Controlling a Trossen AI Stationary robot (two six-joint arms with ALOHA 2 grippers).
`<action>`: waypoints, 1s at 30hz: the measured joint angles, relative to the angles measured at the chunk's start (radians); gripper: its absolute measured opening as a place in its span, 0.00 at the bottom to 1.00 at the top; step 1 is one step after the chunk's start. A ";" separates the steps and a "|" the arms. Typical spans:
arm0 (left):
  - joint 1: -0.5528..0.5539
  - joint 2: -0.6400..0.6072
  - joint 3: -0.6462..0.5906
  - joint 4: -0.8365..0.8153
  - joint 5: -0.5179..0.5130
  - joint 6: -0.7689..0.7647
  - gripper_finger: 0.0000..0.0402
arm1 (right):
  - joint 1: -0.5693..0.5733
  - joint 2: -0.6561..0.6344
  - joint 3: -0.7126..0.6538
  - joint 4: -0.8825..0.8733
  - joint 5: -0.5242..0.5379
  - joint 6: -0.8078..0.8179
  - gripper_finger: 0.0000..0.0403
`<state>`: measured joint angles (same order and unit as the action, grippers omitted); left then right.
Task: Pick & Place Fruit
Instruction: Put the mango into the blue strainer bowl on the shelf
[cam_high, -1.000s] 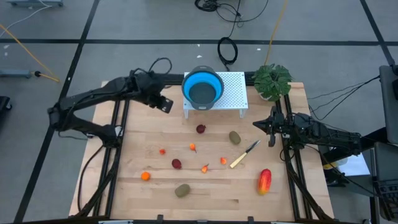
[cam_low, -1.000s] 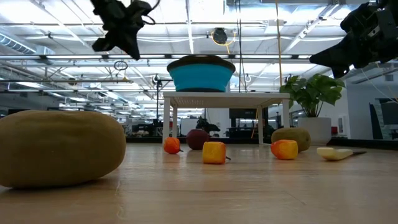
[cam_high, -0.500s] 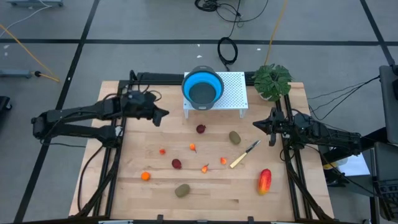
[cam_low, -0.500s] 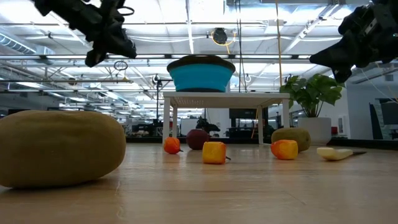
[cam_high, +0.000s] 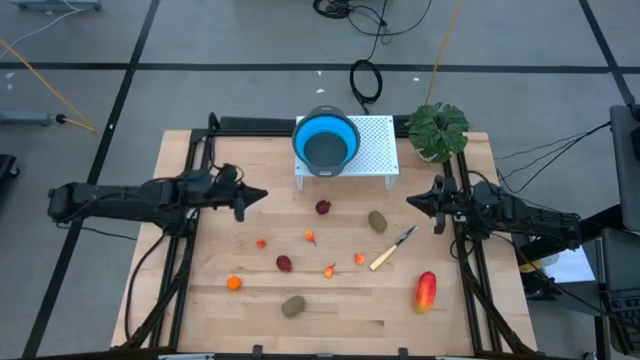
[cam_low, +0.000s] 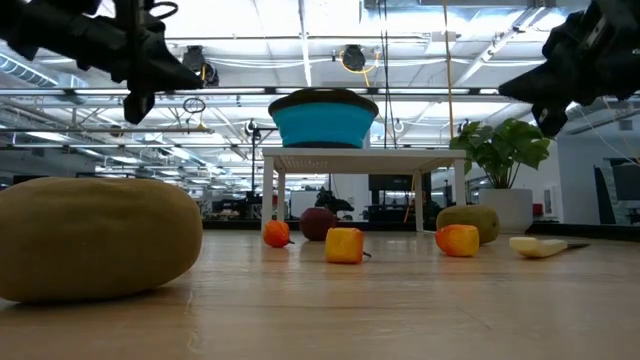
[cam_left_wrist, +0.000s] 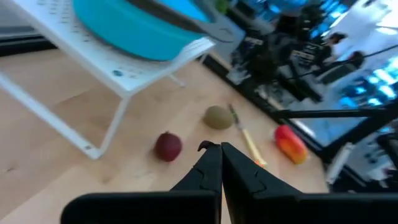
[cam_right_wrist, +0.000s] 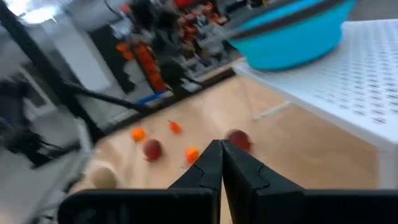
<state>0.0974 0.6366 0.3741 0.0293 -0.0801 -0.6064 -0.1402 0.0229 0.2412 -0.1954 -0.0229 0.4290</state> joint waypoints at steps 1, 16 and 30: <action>-0.011 -0.011 -0.021 0.029 0.000 0.001 0.02 | 0.000 0.000 0.000 0.023 -0.008 0.023 0.01; -0.109 -0.165 -0.119 -0.005 -0.057 0.056 0.01 | 0.040 0.202 0.096 0.139 -0.034 0.158 0.00; -0.126 -0.333 -0.119 -0.170 -0.112 0.112 0.01 | 0.251 0.603 0.429 -0.110 0.023 0.180 0.00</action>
<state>-0.0288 0.3037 0.2550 -0.1403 -0.1921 -0.4942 0.1105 0.6257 0.6704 -0.3053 0.0005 0.6089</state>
